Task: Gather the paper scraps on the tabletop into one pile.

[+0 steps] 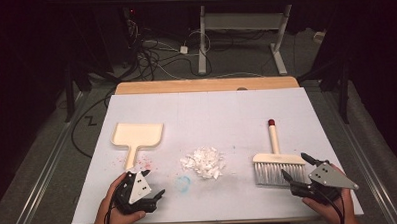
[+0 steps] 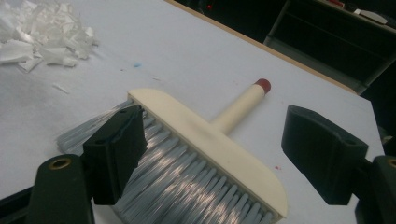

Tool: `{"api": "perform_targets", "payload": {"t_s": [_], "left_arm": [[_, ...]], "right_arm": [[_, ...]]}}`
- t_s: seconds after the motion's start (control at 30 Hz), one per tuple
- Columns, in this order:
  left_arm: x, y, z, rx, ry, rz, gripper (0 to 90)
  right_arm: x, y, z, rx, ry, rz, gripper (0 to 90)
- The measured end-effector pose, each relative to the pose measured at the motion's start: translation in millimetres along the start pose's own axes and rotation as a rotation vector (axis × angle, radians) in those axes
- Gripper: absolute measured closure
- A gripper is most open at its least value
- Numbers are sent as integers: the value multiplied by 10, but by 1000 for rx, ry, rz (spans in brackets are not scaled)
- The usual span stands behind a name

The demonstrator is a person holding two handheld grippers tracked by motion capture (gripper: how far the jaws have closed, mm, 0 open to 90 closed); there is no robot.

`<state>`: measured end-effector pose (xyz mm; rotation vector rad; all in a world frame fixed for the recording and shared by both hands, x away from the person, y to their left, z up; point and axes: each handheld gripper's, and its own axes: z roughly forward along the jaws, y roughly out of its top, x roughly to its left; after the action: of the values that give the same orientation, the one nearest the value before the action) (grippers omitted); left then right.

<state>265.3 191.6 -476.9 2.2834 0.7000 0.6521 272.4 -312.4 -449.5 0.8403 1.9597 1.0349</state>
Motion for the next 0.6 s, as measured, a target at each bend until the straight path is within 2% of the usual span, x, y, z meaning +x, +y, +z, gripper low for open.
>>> {"api": "perform_targets", "payload": {"t_s": [0.1, 0.23, 0.3, 0.6], "left_arm": [[-2, 13, -2, -8, 1, -4, 208], [-16, 17, -8, -6, 11, 18, 189], [-13, 8, -22, -9, 11, 13, 188], [-18, 24, -40, -23, 11, 12, 181]], "right_arm": [[17, 15, -9, -9, 7, 2, 224], [17, 17, -19, -14, 1, -1, 223], [12, 19, -22, -13, 4, 10, 223], [33, 47, -77, -24, -18, 3, 223]]}}
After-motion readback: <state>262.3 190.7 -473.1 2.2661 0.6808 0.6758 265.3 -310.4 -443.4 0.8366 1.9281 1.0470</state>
